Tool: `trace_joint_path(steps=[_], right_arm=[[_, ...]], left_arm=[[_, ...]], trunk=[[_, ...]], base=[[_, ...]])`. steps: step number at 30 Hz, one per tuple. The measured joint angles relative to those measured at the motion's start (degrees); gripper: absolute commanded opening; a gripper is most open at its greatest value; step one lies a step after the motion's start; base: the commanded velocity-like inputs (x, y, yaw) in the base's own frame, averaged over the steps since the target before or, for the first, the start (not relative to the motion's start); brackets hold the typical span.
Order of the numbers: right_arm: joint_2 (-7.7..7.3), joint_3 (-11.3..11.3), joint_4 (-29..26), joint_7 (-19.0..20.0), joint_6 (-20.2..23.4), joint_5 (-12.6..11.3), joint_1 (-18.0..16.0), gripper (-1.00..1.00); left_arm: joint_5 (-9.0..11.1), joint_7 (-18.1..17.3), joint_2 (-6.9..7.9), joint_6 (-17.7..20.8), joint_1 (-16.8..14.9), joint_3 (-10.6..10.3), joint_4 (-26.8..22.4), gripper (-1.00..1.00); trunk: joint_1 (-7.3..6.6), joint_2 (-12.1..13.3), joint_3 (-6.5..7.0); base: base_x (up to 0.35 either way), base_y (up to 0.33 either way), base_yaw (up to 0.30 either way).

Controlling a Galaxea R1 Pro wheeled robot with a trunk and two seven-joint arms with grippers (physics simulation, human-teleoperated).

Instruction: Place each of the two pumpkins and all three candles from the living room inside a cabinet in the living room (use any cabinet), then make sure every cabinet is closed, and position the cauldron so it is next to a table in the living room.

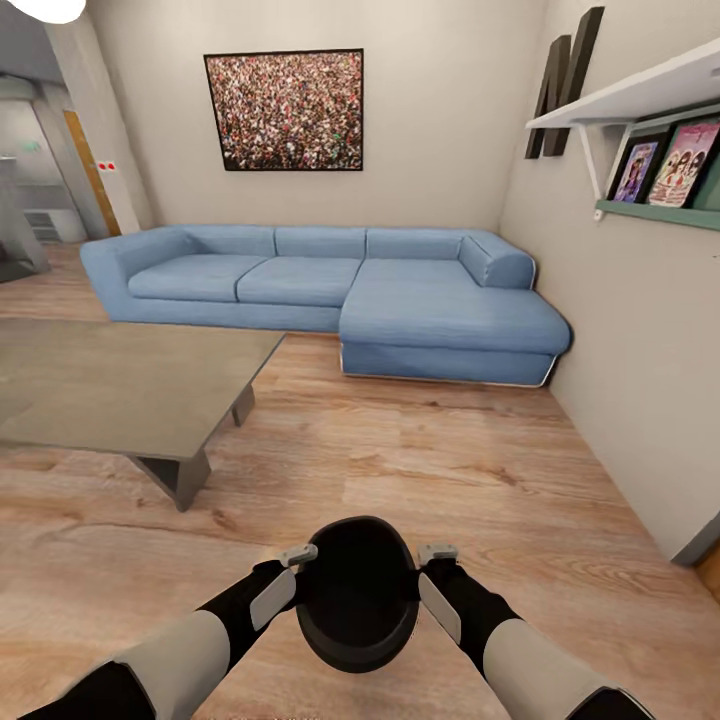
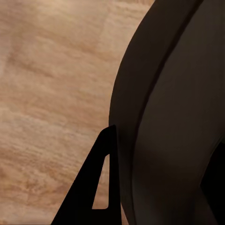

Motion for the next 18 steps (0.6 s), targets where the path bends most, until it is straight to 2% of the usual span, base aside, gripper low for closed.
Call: trace_joint_path(steps=[18], right_arm=[[-0.01,0.0,0.0,0.0,0.1,0.0,0.0,-1.00]], left_arm=[[-0.2,0.0,-0.06,0.0,0.0,0.1,0.0,-1.00]], trunk=[[0.00,0.0,0.00]], base=[[0.000,0.000,0.274]])
